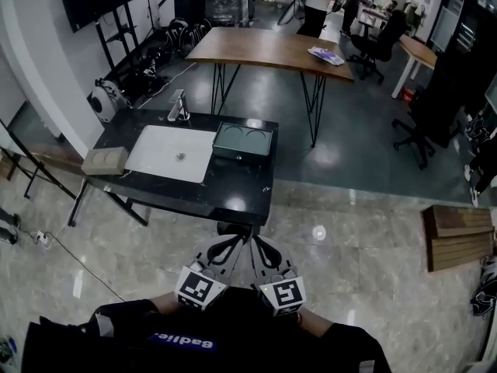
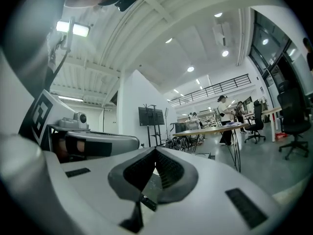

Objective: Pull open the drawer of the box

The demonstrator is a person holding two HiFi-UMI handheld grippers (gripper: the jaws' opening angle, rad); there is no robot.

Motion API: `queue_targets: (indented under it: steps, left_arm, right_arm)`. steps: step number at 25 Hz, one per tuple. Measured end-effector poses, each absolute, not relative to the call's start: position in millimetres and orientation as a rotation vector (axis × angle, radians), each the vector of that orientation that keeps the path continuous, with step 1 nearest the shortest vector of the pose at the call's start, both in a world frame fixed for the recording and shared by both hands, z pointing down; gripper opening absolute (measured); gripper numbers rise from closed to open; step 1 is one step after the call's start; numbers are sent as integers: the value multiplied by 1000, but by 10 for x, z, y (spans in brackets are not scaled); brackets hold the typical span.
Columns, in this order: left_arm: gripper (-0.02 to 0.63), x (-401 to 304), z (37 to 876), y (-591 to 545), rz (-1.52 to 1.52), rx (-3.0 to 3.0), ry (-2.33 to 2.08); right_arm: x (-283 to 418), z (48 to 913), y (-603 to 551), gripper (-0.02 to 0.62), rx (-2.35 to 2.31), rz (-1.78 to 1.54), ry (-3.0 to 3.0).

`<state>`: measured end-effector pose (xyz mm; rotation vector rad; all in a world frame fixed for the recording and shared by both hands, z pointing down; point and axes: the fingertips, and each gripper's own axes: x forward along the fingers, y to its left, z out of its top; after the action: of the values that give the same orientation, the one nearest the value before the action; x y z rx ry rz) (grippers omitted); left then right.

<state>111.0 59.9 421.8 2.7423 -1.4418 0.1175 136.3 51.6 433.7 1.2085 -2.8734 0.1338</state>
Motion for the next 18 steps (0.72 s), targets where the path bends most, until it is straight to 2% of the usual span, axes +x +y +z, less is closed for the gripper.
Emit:
queue_targets:
  steps: [12, 18]
  left_arm:
    - [2, 294, 4107, -542, -5, 2795, -1359]
    - [2, -320, 4148, -1192, -59, 2778, -1310]
  right_arm:
    - [601, 4277, -586, -2, 1282, 66, -2771]
    - [63, 4352, -1213, -2, 1336, 156, -2705]
